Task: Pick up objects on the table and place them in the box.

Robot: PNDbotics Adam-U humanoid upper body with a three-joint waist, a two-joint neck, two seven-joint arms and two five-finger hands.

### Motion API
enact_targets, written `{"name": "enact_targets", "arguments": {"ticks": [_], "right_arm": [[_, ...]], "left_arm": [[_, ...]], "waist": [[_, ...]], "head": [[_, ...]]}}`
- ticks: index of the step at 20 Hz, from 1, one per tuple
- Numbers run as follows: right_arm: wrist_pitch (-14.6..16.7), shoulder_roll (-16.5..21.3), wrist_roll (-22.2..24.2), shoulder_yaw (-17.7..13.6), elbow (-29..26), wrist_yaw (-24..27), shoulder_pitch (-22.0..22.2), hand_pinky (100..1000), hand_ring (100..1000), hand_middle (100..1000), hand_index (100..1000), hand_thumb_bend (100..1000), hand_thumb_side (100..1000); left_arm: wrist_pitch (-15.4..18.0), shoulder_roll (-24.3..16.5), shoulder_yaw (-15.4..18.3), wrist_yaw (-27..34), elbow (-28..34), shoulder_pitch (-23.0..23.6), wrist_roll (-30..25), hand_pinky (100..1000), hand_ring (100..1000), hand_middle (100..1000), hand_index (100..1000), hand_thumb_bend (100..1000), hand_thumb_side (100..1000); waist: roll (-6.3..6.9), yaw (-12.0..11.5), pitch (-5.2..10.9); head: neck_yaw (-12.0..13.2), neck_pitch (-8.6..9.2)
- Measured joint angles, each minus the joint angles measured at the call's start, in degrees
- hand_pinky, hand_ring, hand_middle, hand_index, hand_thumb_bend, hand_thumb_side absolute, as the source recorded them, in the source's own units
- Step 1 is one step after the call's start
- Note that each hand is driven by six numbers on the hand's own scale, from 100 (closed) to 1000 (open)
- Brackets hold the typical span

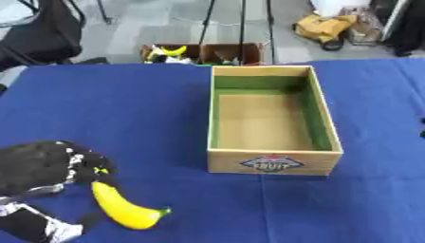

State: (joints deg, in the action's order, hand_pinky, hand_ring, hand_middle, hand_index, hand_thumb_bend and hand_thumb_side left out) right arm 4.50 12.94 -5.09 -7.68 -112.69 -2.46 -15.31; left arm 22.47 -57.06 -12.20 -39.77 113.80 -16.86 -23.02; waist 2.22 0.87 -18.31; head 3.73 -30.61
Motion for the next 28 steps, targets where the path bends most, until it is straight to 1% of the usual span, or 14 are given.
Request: {"name": "enact_targets", "arguments": {"ticks": [2, 7, 10, 12, 14, 16, 19, 20, 28], "right_arm": [[0.01, 0.02, 0.04, 0.01, 0.01, 0.00, 0.02, 396, 509, 437, 769, 100, 948], [0.03, 0.26, 0.08, 0.04, 0.02, 0.00, 0.18, 396, 509, 436, 769, 100, 946], [0.08, 0.44, 0.15, 0.11, 0.02, 0.00, 0.18, 396, 509, 436, 769, 100, 946], [0.10, 0.45, 0.17, 0.15, 0.02, 0.00, 0.18, 396, 509, 436, 769, 100, 945], [0.11, 0.45, 0.18, 0.19, 0.02, 0.00, 0.18, 396, 509, 436, 769, 100, 944], [0.12, 0.45, 0.20, 0.29, 0.02, 0.00, 0.18, 396, 509, 436, 769, 100, 943], [0.07, 0.45, 0.27, 0.31, 0.03, 0.00, 0.18, 396, 509, 436, 769, 100, 943], [0.06, 0.46, 0.28, 0.31, 0.03, 0.00, 0.18, 396, 509, 436, 769, 100, 941], [0.09, 0.46, 0.41, 0.31, 0.04, 0.00, 0.18, 395, 509, 435, 769, 100, 939]], "left_arm": [[0.24, -0.02, -0.72, -0.67, 0.00, -0.90, 0.83, 619, 754, 776, 829, 129, 593], [0.67, -0.45, -2.38, -1.67, 0.00, -1.94, 0.89, 621, 757, 801, 856, 137, 592], [0.88, -0.46, -3.15, -1.57, 0.00, -2.21, -0.29, 623, 760, 809, 870, 150, 596], [1.01, -0.47, -3.60, -1.15, 0.00, -2.26, -1.49, 626, 764, 824, 884, 142, 583], [1.16, -0.50, -3.88, -0.73, 0.00, -2.30, -2.89, 636, 773, 836, 898, 159, 584], [1.31, -0.76, -4.06, -0.51, 0.00, -2.33, -4.36, 639, 774, 830, 895, 176, 587], [1.55, -0.99, -4.10, -0.17, 0.00, -2.67, -6.04, 640, 774, 829, 893, 178, 587], [1.60, -0.99, -4.10, -0.11, 0.00, -2.81, -6.37, 643, 773, 806, 870, 196, 594], [1.34, -0.99, -4.66, -1.52, 0.00, -3.45, -7.06, 637, 765, 788, 867, 180, 598]], "waist": [[0.07, 0.14, -0.05], [0.18, 0.29, -0.25], [0.26, 0.37, -0.35], [0.26, 0.52, -0.35], [0.28, 0.55, -0.35], [0.30, 0.55, -0.35], [0.34, 0.54, -0.35], [0.36, 0.53, -0.35], [0.44, 0.61, -0.41]], "head": [[0.14, 0.00], [0.23, 0.01], [0.25, 0.02], [0.30, 0.03], [0.35, 0.05], [0.37, 0.17], [0.37, 0.22], [0.37, 0.22], [0.47, 0.50]]}}
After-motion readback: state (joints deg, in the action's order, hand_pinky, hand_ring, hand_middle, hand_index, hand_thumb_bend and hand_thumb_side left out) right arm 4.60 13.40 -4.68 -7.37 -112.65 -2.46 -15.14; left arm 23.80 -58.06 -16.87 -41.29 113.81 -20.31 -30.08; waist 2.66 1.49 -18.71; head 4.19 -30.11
